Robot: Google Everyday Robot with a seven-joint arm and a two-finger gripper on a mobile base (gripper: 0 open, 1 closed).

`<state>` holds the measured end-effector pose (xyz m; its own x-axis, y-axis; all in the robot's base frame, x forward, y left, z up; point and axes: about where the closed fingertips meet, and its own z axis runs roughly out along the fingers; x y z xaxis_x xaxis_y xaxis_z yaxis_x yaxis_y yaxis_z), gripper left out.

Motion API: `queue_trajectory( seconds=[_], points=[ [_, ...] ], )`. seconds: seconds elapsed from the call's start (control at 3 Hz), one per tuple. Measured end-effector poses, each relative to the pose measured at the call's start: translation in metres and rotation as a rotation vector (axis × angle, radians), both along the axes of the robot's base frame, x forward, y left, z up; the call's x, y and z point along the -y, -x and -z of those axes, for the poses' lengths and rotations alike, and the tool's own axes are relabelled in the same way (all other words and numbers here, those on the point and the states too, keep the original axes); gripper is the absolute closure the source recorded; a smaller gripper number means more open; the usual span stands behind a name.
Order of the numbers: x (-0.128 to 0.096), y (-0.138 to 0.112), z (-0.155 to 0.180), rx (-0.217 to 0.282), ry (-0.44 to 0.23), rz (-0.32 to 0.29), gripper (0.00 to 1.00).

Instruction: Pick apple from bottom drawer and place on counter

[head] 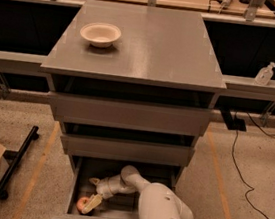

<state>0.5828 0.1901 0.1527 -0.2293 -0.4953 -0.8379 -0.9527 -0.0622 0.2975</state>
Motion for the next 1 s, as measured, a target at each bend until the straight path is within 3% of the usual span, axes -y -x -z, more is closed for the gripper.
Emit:
queue_trajectory(
  seconds=[0.33, 1.0],
  points=[
    [-0.013, 0.01, 0.016, -0.037, 0.003, -0.015, 0.0],
    [-0.021, 0.016, 0.032, -0.071, 0.01, -0.023, 0.41]
  ],
)
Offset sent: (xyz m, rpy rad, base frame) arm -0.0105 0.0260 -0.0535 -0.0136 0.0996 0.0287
